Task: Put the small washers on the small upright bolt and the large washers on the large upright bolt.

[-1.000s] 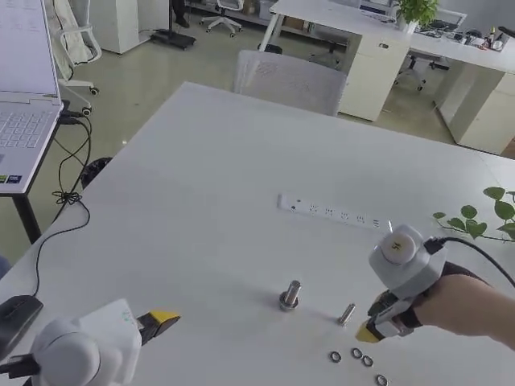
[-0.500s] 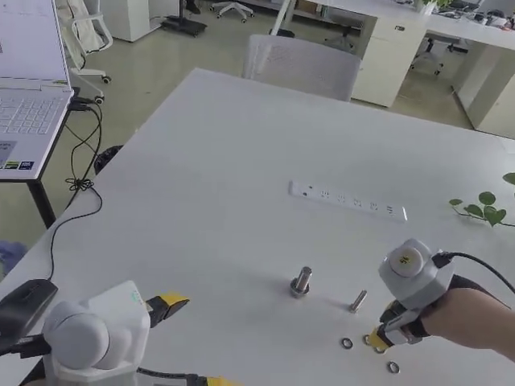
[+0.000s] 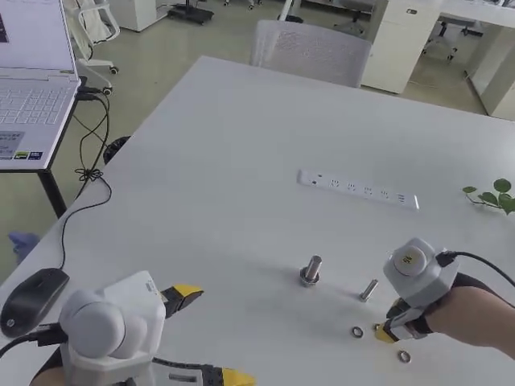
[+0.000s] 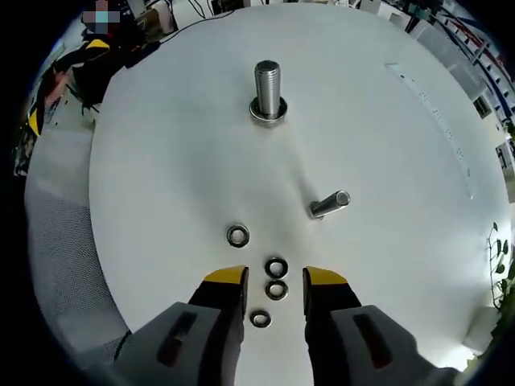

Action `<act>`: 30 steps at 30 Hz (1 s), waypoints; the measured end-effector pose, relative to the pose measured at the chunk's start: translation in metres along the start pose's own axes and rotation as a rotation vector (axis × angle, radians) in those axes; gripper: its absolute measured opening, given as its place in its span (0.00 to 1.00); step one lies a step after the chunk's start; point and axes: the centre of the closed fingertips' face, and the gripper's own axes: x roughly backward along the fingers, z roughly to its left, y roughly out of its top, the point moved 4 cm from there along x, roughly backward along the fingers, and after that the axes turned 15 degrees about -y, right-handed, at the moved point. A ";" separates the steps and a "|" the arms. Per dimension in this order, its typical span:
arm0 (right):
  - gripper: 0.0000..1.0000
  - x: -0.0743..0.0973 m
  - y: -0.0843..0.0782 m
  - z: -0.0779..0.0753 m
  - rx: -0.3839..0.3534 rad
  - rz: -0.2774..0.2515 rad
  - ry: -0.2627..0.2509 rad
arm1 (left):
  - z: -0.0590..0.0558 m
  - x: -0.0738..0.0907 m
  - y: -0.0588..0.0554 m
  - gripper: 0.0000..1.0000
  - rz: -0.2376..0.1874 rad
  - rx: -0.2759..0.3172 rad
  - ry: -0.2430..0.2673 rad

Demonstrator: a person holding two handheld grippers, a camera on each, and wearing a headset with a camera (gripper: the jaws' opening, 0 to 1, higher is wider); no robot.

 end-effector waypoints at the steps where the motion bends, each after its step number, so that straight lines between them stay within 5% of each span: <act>1: 0.29 0.000 0.000 -0.001 0.001 0.000 -0.003 | 0.000 0.001 0.000 0.81 -0.001 -0.001 0.001; 30: 0.23 -0.008 -0.003 0.003 -0.022 0.018 -0.031 | 0.003 0.008 -0.001 0.80 0.004 0.003 -0.004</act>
